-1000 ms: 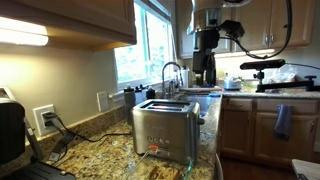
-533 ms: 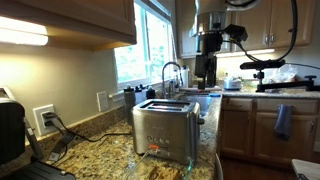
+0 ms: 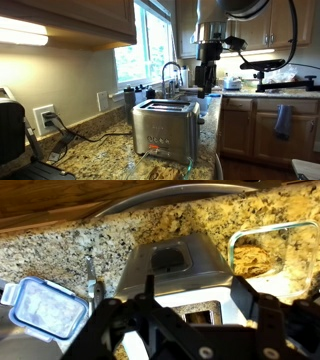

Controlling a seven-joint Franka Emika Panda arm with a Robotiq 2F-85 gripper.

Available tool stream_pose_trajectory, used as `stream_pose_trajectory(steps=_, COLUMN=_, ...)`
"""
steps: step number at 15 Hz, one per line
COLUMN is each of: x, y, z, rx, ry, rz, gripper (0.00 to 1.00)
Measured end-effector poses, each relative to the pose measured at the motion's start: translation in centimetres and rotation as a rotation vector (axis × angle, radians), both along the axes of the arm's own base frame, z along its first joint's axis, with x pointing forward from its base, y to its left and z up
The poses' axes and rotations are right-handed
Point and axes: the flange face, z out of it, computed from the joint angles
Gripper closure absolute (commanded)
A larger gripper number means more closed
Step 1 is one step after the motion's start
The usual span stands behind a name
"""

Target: Put a slice of bread in the toaster then push the toaster lever down

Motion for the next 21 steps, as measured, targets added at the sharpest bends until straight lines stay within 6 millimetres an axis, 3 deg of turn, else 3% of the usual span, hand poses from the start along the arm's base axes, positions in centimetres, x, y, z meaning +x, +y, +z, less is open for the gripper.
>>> stream_pose_trajectory(steps=6, x=0.3, y=-0.8, z=-1.1, rx=0.003, ry=-0.021, rz=0.003, gripper=0.92)
stream_pose_trajectory(steps=7, x=0.3, y=-0.9, z=-1.4, rx=0.004, ry=-0.023, rz=0.003, gripper=0.95)
stream_pose_trajectory(steps=11, x=0.3, y=-1.0, z=-2.6, rx=0.014, ry=-0.025, rz=0.005, gripper=1.0)
stream_pose_trajectory(steps=13, x=0.3, y=-1.1, z=-3.3, rx=0.016, ry=-0.022, rz=0.003, gripper=0.96)
stream_pose_trajectory(steps=21, x=0.0, y=-1.9, z=-4.6, rx=0.017, ry=-0.044, rz=0.012, gripper=0.97)
